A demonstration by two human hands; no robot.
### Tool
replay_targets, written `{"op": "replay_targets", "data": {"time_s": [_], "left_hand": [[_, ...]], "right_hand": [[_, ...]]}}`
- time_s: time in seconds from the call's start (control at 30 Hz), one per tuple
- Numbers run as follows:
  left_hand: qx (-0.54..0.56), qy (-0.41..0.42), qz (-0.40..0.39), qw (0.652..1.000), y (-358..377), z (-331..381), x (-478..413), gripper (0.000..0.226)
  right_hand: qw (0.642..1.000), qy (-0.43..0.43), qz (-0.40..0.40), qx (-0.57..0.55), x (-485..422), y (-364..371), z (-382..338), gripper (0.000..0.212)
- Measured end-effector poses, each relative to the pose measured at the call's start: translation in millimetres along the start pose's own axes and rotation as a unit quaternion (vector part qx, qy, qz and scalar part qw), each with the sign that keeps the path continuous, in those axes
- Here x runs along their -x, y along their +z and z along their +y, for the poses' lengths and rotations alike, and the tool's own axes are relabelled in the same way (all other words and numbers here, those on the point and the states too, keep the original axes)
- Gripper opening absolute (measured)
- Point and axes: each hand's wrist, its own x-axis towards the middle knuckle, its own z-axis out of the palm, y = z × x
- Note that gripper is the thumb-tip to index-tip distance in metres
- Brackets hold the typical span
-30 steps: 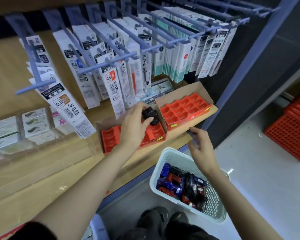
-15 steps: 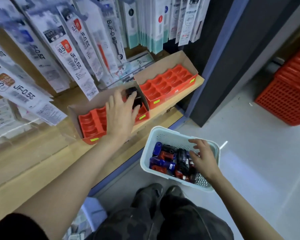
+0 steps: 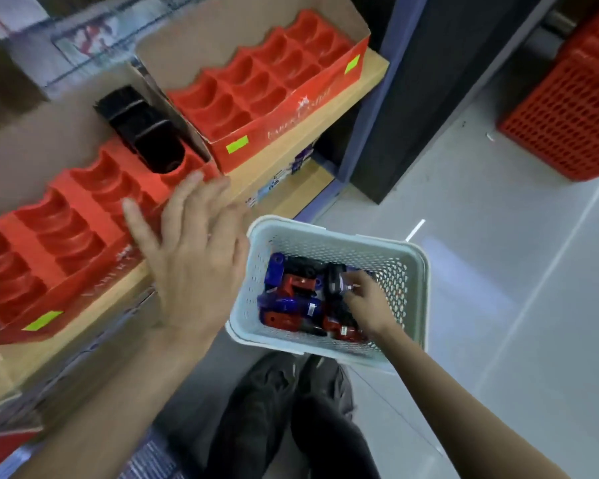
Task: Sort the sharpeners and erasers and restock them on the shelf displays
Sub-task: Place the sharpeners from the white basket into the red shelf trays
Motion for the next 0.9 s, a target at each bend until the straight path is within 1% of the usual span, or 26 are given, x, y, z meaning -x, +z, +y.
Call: {"op": "replay_targets", "data": {"time_s": [0.07, 0.1, 0.17, 0.2, 0.23, 0.27, 0.3, 0.37, 0.4, 0.43, 0.47, 0.5, 0.57, 0.67, 0.7, 0.8, 0.83, 0.9], "left_hand": [[-0.007, -0.016, 0.019, 1.000, 1, -9, -4, 0.011], [-0.002, -0.012, 0.032, 0.999, 1, -10, -4, 0.012], [0.043, 0.037, 0.050, 0.997, 1, -1, 2, 0.011], [0.087, 0.075, 0.036, 0.993, 4, 8, 7, 0.012], [0.137, 0.107, -0.007, 0.985, 10, 17, 13, 0.014], [0.185, 0.123, -0.077, 0.972, 19, 25, 21, 0.016], [0.230, 0.113, -0.174, 0.951, 32, 32, 30, 0.019], [0.285, 0.020, -0.379, 0.880, 63, 41, 44, 0.029], [0.295, -0.031, -0.445, 0.845, 80, 43, 50, 0.035], [0.297, -0.067, -0.478, 0.824, 97, 44, 56, 0.039], [0.296, -0.087, -0.492, 0.814, 112, 45, 61, 0.039], [0.296, -0.098, -0.495, 0.811, 127, 46, 64, 0.039], [0.281, -0.098, -0.495, 0.816, 153, 45, 69, 0.039], [0.214, -0.087, -0.507, 0.831, 188, 41, 76, 0.047], [0.192, -0.085, -0.512, 0.833, 196, 41, 78, 0.050], [0.131, -0.067, -0.508, 0.849, 207, 42, 82, 0.051], [0.116, -0.063, -0.505, 0.853, 208, 41, 83, 0.050], [0.111, -0.077, -0.495, 0.858, 208, 39, 85, 0.046]], "right_hand": [[1.000, -0.003, -0.004, -0.011, -8, 7, 3, 0.033], [1.000, 0.001, -0.005, -0.017, -10, 10, 6, 0.033], [1.000, 0.020, 0.001, -0.016, -13, 14, 11, 0.031], [1.000, 0.027, 0.010, -0.012, -15, 15, 14, 0.031], [0.999, 0.033, 0.021, -0.006, -17, 16, 18, 0.030], [0.999, 0.040, 0.028, 0.005, -18, 16, 20, 0.029], [0.998, 0.046, 0.031, 0.016, -20, 16, 22, 0.028], [0.998, 0.051, 0.022, 0.040, -24, 19, 28, 0.030], [0.997, 0.056, 0.010, 0.051, -26, 22, 32, 0.034], [0.996, 0.061, -0.001, 0.059, -29, 26, 37, 0.039], [0.996, 0.062, -0.009, 0.067, -31, 29, 40, 0.044], [0.995, 0.062, -0.010, 0.079, -34, 32, 42, 0.049], [0.992, 0.061, 0.012, 0.109, -40, 36, 43, 0.055], [0.988, 0.025, 0.099, 0.114, -56, 40, 45, 0.050], [0.987, 0.017, 0.112, 0.116, -61, 42, 44, 0.049], [0.981, 0.008, 0.127, 0.147, -70, 50, 38, 0.048], [0.981, 0.009, 0.132, 0.142, -70, 53, 35, 0.048], [0.988, 0.005, 0.123, 0.097, -70, 58, 30, 0.046]]}}
